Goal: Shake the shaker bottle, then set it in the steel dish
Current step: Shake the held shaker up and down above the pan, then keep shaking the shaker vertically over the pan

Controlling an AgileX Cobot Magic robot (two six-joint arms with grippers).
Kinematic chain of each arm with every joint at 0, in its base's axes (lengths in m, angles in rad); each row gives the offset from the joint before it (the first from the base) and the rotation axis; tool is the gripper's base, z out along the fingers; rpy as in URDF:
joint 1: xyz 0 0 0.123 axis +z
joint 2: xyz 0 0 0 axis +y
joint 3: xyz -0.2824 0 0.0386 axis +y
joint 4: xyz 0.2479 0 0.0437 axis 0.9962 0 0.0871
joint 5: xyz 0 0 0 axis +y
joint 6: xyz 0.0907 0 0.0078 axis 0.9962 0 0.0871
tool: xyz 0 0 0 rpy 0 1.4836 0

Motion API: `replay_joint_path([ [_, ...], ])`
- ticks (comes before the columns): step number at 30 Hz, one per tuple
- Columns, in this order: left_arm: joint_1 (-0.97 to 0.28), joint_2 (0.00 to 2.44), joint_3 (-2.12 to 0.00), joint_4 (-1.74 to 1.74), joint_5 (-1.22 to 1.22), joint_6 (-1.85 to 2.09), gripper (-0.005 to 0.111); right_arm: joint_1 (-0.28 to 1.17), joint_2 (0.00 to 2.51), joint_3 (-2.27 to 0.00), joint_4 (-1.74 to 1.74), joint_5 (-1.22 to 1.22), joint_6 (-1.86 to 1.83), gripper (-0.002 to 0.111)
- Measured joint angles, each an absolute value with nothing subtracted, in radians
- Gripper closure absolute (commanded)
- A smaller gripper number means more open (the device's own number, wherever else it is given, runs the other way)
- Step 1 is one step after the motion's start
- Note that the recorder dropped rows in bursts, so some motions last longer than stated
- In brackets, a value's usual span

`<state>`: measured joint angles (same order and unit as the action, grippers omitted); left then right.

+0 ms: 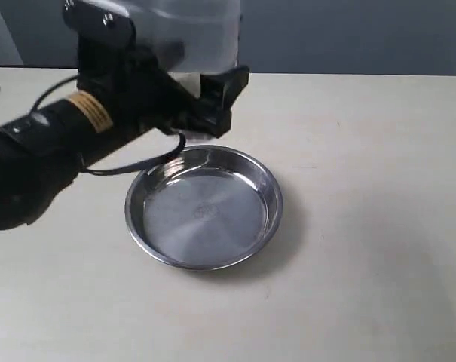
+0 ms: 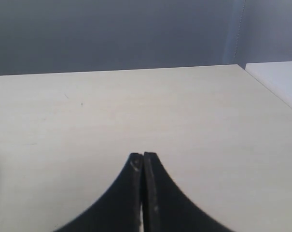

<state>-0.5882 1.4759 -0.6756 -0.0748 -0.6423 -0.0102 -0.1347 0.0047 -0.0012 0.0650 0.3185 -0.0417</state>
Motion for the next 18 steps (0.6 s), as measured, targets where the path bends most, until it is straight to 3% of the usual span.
replay_joint_path([
  [5,-0.588,1.677,-0.474,-0.048,-0.787,-0.181,0.106,-0.135,0.005,-0.001,0.065,0.319,-0.042,0.109],
  [8,-0.588,1.614,-0.463,-0.036,-0.849,-0.166,0.106,-0.135,0.005,-0.001,0.065,0.317,-0.042,0.109],
  [12,-0.588,1.487,-0.595,-0.042,-0.708,-0.066,0.106,-0.135,0.005,-0.001,0.065,0.317,-0.042,0.109],
  [16,-0.588,1.650,-0.438,-0.036,-0.818,-0.183,0.106,-0.135,0.005,-0.001,0.065,0.317,-0.042,0.109],
  [18,-0.588,1.527,-0.477,-0.028,-0.886,-0.137,0.106,-0.135,0.005,-0.001,0.065,0.317,-0.042,0.109],
])
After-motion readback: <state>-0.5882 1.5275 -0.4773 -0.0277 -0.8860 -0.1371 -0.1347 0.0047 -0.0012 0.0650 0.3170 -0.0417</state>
